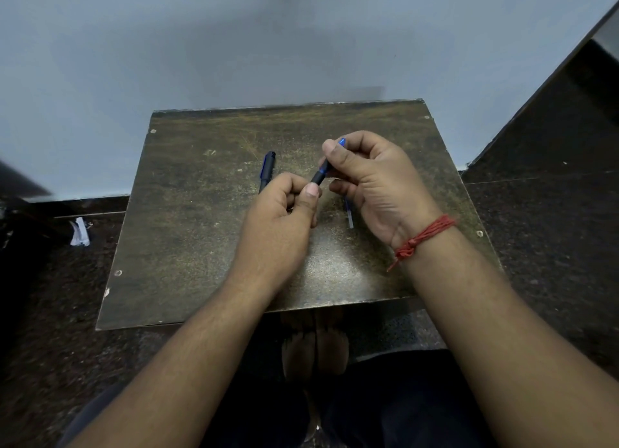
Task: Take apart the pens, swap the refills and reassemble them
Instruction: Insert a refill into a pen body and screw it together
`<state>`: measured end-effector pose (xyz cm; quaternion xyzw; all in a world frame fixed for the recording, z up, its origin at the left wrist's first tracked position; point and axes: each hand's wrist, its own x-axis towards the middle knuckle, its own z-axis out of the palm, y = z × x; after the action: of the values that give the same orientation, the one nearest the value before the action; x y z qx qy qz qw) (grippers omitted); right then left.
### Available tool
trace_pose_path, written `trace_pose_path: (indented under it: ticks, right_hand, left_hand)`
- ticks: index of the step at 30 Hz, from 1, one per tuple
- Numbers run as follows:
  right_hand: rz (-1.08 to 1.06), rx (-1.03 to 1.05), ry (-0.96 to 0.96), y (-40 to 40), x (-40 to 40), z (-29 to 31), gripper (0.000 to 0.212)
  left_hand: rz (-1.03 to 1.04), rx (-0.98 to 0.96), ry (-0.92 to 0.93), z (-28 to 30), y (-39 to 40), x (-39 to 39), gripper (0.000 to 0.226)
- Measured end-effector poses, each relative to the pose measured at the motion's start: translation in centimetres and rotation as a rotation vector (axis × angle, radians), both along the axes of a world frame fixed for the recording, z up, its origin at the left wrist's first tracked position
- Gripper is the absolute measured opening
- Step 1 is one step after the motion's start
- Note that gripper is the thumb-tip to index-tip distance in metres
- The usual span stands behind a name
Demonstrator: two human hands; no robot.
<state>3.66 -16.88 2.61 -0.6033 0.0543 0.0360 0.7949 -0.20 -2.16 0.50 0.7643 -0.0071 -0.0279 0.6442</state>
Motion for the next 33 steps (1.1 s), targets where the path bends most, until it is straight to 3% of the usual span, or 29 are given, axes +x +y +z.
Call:
trace_pose_path:
  ticks: [5,17,23,33]
  right_hand:
    - [-0.018,-0.011,0.003,0.46,-0.25,0.02,0.026]
    - [0.018,0.082,0.01,0.32,-0.24,0.23,0.002]
    - [-0.027,0.076,0.024,0.67,-0.3,0.08,0.018]
    - [0.017,0.102,0.006,0.04,-0.06,0.05,0.005]
  left_hand:
    - [-0.005,-0.014,0.001,0.09,-0.07,0.03,0.019]
    - [-0.012,-0.041,0.01,0.27,0.06,-0.03,0.026]
    - [-0.012,-0.044,0.003,0.29,-0.06,-0.04,0.023]
    - [-0.007,-0.034,0.0,0.19,0.03,0.03,0.025]
